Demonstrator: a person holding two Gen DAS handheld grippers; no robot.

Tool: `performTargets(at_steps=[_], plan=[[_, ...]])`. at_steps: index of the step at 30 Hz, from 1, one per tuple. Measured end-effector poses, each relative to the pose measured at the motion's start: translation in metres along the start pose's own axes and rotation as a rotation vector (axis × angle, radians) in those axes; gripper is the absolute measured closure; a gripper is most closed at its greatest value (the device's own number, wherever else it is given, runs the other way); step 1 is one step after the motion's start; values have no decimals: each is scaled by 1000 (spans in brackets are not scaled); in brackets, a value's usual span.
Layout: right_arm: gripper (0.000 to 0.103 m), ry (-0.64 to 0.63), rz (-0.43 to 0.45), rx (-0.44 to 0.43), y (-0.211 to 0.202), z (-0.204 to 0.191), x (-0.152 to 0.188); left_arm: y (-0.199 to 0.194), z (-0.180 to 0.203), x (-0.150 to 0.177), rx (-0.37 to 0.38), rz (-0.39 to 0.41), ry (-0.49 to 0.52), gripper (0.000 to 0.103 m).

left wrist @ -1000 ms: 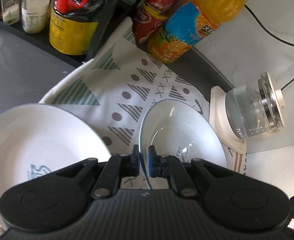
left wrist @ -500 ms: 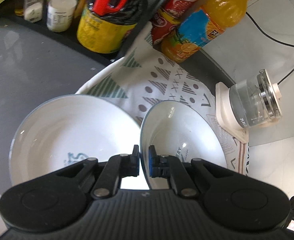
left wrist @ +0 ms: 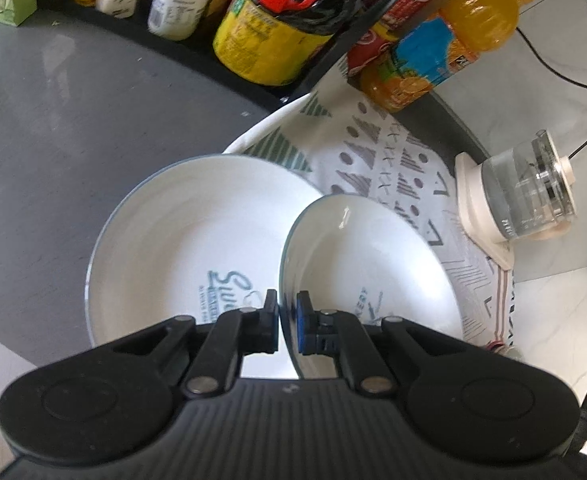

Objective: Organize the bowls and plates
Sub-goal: 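Lift the 'Bakery' plate with both grippers and carry it over the stacked plates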

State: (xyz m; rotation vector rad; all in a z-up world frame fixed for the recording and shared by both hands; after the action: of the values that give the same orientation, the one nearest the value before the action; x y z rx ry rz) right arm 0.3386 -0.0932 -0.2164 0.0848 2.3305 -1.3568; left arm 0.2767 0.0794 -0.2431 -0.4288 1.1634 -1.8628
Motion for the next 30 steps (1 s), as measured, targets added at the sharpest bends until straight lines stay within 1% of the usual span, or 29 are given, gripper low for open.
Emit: performTargets(at_steps=[14,21,25,30], plan=[[93,-113,17,38,13,-28,5,3,-28,-4,-27,0,-35,92],[93,-128,5,37,25,-35,13,6,-45,-4,-60,-4,-53,90],[93,-135,4,41,28,-37,15,9,-49,-3,-75,-7,-51,88],[94,-142,8,57,33,-37,17,14,-56,-1,-105,-13,-76,86]])
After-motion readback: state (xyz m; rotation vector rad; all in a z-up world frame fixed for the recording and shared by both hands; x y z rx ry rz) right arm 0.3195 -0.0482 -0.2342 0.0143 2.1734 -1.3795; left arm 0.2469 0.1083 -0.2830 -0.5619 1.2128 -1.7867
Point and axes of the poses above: each gripper's, at about its wrist camera, not at the fingertips, and y roughly the way its jaws point, z to its right, x to its underside, the point moved 9 cm from there along y, roughly the way its jaws point, and after that the axes turned 11 degrees about -y, right-handed, at the moved point
